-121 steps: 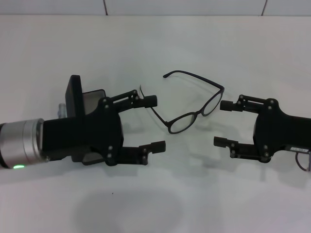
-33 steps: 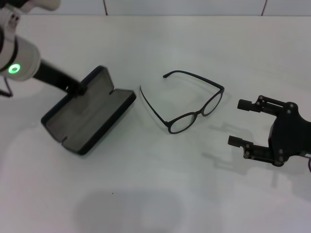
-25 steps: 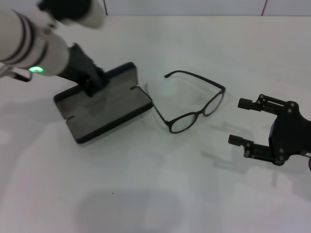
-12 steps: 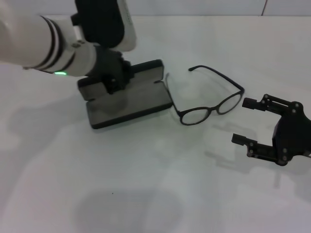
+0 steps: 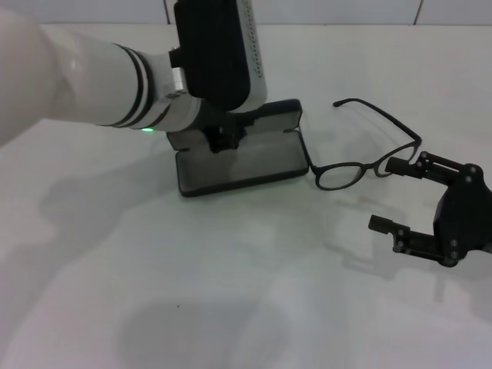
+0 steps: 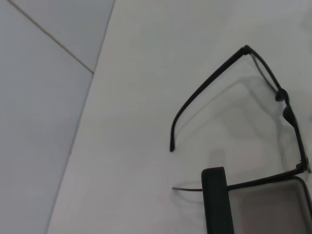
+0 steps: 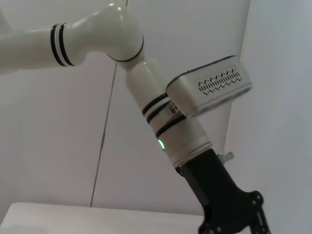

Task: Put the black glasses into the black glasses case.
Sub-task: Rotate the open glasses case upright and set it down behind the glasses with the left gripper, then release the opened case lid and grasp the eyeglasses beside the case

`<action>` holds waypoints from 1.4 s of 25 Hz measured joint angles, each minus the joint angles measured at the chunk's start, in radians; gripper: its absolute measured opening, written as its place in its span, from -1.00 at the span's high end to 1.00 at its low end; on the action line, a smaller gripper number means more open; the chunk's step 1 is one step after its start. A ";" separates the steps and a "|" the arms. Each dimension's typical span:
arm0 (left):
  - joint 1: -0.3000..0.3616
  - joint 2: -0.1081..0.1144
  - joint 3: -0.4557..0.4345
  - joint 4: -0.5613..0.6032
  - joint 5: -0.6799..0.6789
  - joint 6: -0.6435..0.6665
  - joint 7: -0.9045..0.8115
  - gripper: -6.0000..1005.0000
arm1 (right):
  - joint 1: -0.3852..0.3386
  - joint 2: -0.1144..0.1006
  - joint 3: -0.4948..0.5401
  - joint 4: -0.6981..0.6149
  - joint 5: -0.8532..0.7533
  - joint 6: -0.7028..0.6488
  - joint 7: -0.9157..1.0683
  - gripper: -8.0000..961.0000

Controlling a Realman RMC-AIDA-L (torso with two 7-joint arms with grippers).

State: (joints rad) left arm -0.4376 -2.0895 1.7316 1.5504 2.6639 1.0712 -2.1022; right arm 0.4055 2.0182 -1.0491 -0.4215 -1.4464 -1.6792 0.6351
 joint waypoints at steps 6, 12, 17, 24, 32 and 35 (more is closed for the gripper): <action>-0.012 -0.002 0.005 -0.030 -0.018 -0.015 -0.014 0.53 | -0.002 0.000 0.000 0.004 0.000 -0.005 0.000 -0.27; -0.037 -0.003 0.007 -0.032 -0.021 0.055 -0.019 0.51 | -0.002 0.001 -0.002 0.006 0.000 -0.005 0.000 -0.26; -0.067 -0.002 0.015 -0.025 -0.014 0.081 -0.016 0.42 | -0.002 0.002 -0.008 0.006 0.000 -0.003 0.000 -0.25; -0.028 -0.002 -0.047 -0.002 -0.296 0.059 0.078 0.12 | 0.004 0.005 0.002 0.023 0.073 0.004 0.005 -0.24; 0.138 0.000 -0.284 -0.286 -1.243 0.088 0.606 0.07 | 0.046 -0.003 -0.008 -0.053 0.261 0.187 0.142 -0.23; 0.148 0.000 -0.372 -0.523 -1.481 0.189 0.723 0.07 | 0.055 -0.021 -0.033 -0.254 0.149 0.327 0.365 -0.22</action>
State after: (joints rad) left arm -0.2899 -2.0895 1.3597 1.0275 1.1825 1.2602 -1.3794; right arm 0.4608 1.9977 -1.0818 -0.6759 -1.2971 -1.3519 0.9997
